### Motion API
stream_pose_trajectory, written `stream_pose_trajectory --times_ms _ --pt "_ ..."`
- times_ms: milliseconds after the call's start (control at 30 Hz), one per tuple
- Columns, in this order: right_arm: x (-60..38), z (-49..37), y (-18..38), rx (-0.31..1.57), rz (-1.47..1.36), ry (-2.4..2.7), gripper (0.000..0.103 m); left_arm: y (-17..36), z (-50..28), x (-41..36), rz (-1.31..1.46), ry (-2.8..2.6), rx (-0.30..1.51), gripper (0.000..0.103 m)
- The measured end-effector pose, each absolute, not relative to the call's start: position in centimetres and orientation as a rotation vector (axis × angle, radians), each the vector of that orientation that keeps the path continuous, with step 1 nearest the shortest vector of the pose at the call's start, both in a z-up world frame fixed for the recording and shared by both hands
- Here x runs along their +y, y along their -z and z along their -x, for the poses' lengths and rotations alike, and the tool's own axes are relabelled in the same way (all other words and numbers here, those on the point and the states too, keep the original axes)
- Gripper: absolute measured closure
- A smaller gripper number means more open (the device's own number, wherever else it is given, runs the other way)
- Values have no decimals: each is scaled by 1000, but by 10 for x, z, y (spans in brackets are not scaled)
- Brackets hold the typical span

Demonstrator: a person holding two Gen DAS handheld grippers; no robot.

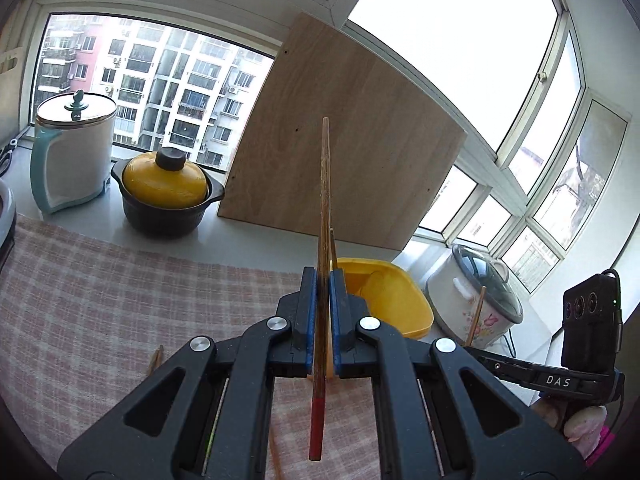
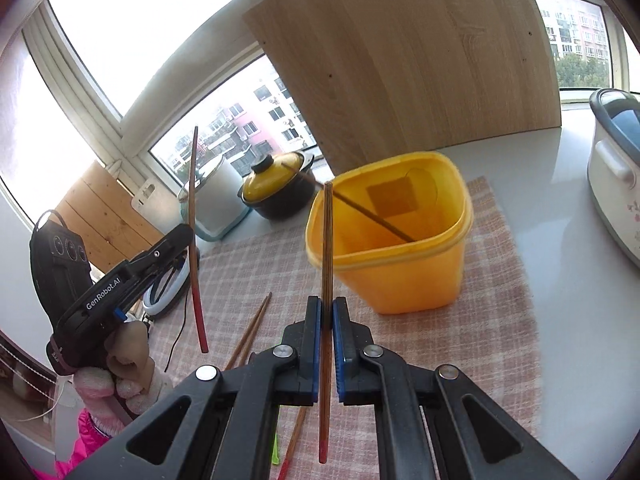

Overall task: Organize utensils
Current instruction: 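Carry the upright chopstick with the right tool over the yellow container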

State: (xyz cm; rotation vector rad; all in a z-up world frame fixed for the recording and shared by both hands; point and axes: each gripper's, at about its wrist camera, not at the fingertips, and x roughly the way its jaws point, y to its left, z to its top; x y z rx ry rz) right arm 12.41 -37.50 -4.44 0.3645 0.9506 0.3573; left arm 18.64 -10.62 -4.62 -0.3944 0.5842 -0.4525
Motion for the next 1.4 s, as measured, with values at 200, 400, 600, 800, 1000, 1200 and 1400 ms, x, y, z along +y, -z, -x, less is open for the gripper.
stream_pose_trajectory --times_ms 200,400,600,800,1000,1200,1400 --pt "-401 -136 16 872 -361 -348 100 34 -202 -131 396 435 535 99" --pt "-420 -153 -7 808 -363 -347 100 28 -216 -166 328 415 498 99" --pt "-425 -174 -28 752 -339 -349 100 28 -233 -194 291 415 479 99" --pt "-425 -191 -44 698 -300 -339 100 31 -247 -208 299 414 474 99" --pt "-421 -208 -45 669 -248 -301 100 36 -255 -211 316 411 469 99" --pt "-421 -228 -26 696 -246 -265 100 51 -263 -212 317 392 497 99" --pt "-418 -235 -4 737 -236 -263 100 60 -262 -211 291 380 530 99"
